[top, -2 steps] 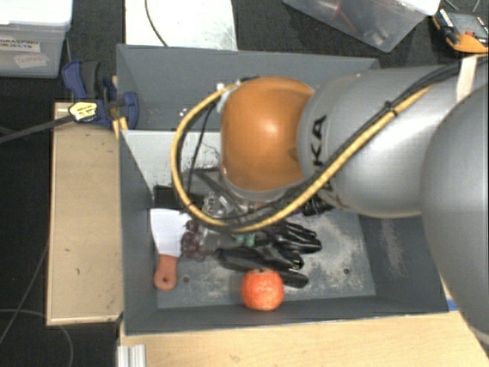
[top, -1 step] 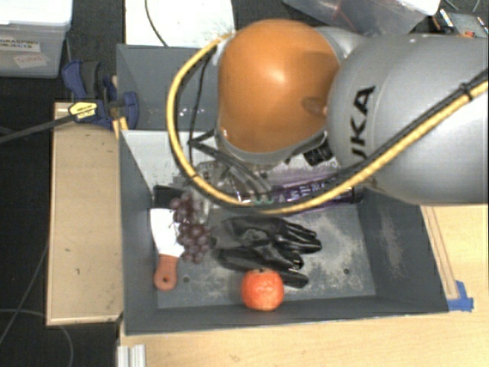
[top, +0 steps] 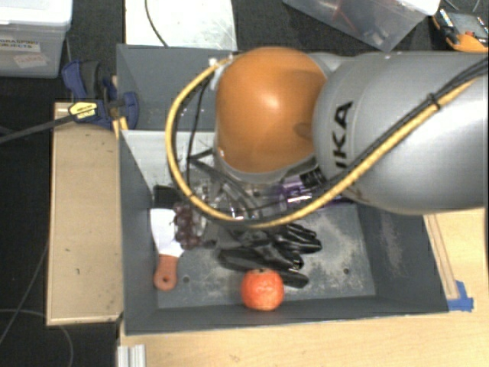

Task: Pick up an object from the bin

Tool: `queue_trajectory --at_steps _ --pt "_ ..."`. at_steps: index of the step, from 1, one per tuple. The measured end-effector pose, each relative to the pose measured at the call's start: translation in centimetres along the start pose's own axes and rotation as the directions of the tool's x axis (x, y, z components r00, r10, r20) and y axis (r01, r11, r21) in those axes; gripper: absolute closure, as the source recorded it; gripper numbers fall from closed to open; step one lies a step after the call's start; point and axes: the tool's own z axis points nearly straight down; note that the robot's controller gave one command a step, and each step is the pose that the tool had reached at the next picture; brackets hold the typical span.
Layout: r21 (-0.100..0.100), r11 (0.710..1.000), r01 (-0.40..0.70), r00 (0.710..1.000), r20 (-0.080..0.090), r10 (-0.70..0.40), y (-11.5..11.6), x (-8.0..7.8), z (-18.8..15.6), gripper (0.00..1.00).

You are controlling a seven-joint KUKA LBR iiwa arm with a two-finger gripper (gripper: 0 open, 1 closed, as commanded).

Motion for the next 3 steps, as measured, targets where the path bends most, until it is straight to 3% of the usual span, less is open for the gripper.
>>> queue_trajectory --at_steps 1,2,3 --pt "0.0 0.998 -0.058 0.998 0.001 0.058 -1.7 1.5 7.3 1.0" --pt "0.0 0.999 -0.032 0.999 -0.005 0.032 0.5 -0.1 9.1 1.0" --pt "-0.001 0.998 0.063 0.998 0.004 -0.063 0.5 1.7 12.4 1.0"
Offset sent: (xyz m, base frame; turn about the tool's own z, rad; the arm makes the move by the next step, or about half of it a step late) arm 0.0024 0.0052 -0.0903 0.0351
